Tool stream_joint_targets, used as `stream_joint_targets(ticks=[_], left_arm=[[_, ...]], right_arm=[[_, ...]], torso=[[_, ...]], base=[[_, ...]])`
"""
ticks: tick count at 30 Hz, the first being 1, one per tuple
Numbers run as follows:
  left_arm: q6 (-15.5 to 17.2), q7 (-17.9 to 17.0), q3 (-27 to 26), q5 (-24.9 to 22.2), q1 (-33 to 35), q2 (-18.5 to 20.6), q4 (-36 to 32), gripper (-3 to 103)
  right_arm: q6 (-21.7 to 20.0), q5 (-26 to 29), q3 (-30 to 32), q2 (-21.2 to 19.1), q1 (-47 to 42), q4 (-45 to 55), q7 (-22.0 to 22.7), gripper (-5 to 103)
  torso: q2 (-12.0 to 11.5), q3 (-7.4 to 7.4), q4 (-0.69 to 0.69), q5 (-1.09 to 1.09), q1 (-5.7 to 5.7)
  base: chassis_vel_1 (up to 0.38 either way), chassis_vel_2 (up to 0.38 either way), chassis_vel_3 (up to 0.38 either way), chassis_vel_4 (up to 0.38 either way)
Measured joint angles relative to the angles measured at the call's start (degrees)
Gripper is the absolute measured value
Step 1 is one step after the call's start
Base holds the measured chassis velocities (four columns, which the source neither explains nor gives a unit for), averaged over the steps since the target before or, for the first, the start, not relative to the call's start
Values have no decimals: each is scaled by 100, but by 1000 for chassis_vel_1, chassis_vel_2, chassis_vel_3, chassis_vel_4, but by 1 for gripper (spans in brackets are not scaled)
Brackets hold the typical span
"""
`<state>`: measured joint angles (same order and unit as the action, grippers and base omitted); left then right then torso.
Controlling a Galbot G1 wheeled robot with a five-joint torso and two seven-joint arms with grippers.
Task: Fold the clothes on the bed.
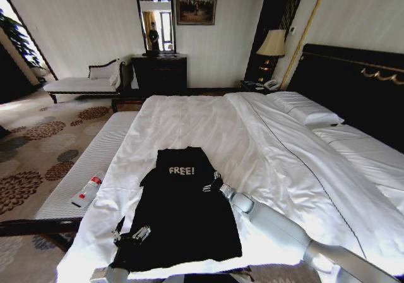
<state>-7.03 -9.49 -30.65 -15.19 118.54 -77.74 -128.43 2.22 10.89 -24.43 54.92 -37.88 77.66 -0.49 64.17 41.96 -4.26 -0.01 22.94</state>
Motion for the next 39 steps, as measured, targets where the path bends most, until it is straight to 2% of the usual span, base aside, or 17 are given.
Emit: stream_joint_targets(ticks=[19, 20, 23, 24, 25, 28, 30, 32, 33, 34, 36, 39], left_arm=[[-27, -4, -93, -108, 25, -63, -70, 100], [-31, -4, -89, -114, 32, -70, -66, 100], [-46, -4, -87, -117, 47, -73, -47, 100], [-52, -4, -87, -117, 53, -73, -39, 100], [-60, -2, -93, -117, 65, -72, -36, 100], [-65, 2, -108, -118, 73, -67, -39, 100], [-66, 5, -132, -132, 79, -60, -62, 100], [-66, 6, -136, -137, 79, -58, -66, 100], [-66, 7, -143, -145, 79, -53, -70, 100], [-66, 8, -146, -158, 77, -50, -74, 100], [-66, 9, -146, -171, 71, -49, -76, 100], [-66, 11, -146, -191, 56, -47, -76, 100]], right_arm=[[22, -7, -219, 96, 454, -458, 41, 100], [36, -2, -225, 91, 461, -458, 37, 102], [66, -2, -233, 86, 462, -446, 36, 93], [80, -2, -234, 85, 462, -433, 36, 93], [99, -5, -235, 85, 458, -405, 36, 83], [112, -5, -237, 87, 452, -380, 36, 78], [116, -5, -242, 93, 450, -347, 37, 66], [117, -5, -243, 93, 449, -337, 37, 66], [117, -5, -244, 92, 448, -314, 41, 61], [117, -2, -246, 87, 445, -286, 44, 50], [117, 8, -246, 80, 442, -264, 48, 50], [115, 36, -246, 64, 429, -234, 55, 34]], torso=[[0, 0, 0, 0, 0], [0, 0, 0, 1, 0], [0, 0, 0, 1, 0], [0, 0, 0, 1, 0], [0, 0, 0, 0, 0], [0, 0, 0, 1, 0], [0, 0, 0, 1, 0], [0, 0, 0, 1, 0], [0, 0, 0, 0, 0], [0, 0, 0, 1, 0], [-1, 0, 0, 0, 0], [0, 0, 0, 0, 0]], base=[[0, 0, 0, 0], [0, 0, 0, 0], [0, 0, 0, 0], [0, 0, 0, 0], [0, 0, 0, 0], [0, 0, 0, 0], [0, 0, 0, 0], [0, 0, 0, 0], [0, 0, 0, 0], [0, 0, 0, 0], [0, 0, 0, 0], [0, 0, 0, 0]])
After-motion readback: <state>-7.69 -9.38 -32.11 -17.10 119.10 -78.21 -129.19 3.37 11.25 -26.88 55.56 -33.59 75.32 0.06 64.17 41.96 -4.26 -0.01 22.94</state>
